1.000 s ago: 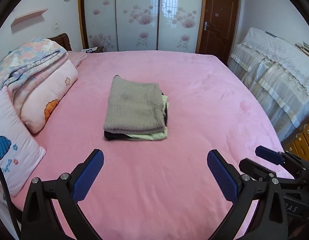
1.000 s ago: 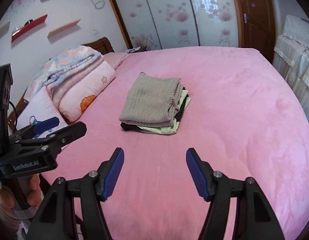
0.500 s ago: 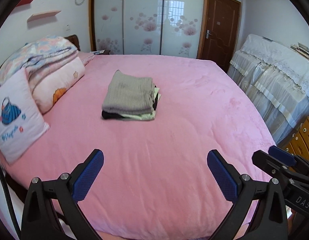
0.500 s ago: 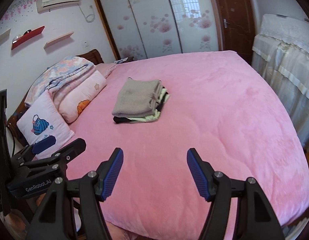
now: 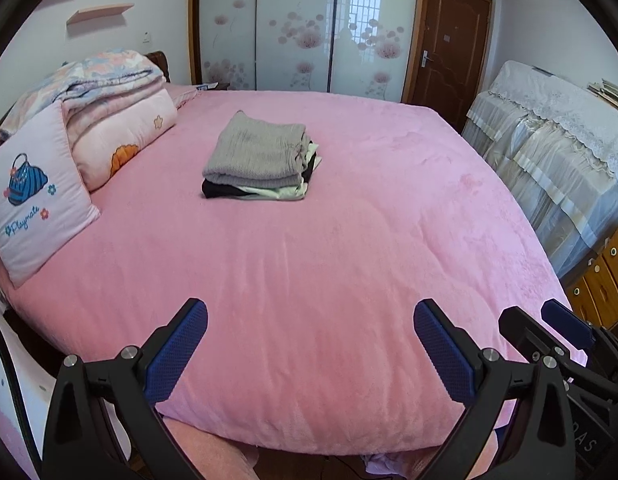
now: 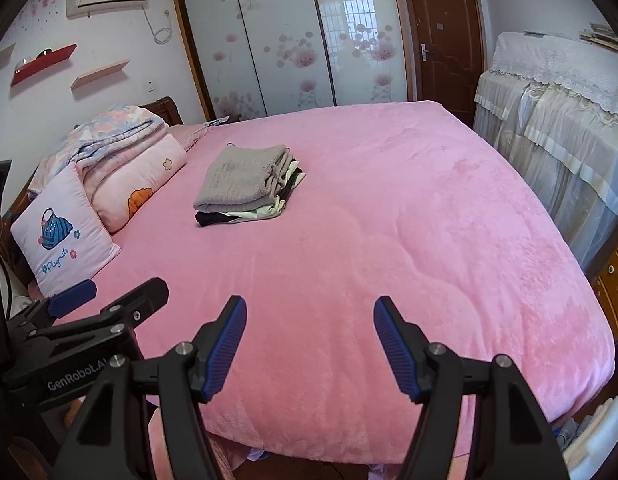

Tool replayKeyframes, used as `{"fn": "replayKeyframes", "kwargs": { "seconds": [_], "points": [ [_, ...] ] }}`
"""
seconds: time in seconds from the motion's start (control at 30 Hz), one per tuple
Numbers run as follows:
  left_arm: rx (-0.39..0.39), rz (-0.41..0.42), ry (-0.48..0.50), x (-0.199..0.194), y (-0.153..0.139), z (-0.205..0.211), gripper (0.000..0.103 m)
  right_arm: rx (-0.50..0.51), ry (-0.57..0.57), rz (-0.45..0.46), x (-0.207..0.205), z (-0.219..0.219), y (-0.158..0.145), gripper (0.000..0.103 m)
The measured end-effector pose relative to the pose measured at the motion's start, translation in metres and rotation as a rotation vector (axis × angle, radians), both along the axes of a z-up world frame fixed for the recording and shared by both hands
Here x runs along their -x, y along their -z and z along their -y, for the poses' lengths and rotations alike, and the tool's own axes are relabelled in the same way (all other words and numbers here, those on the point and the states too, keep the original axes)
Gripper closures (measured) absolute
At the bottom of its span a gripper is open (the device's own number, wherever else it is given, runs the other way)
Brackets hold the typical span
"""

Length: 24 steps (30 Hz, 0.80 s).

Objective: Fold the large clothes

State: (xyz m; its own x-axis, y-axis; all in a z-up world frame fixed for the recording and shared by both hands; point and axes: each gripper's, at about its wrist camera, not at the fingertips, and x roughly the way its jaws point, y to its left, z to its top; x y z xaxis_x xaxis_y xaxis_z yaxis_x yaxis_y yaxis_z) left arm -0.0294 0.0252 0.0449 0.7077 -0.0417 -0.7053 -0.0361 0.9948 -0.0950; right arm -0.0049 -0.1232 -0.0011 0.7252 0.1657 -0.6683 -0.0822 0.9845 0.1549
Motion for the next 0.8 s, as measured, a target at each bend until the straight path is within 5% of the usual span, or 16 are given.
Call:
{"fn": "replayKeyframes", "kwargs": {
  "seconds": [0.8],
  "points": [
    [-0.040, -0.044, 0.006, -0.013, 0.016, 0.009, 0.001, 0.009, 0.024, -0.021, -0.008, 0.008, 0.017, 0.036]
  ]
}}
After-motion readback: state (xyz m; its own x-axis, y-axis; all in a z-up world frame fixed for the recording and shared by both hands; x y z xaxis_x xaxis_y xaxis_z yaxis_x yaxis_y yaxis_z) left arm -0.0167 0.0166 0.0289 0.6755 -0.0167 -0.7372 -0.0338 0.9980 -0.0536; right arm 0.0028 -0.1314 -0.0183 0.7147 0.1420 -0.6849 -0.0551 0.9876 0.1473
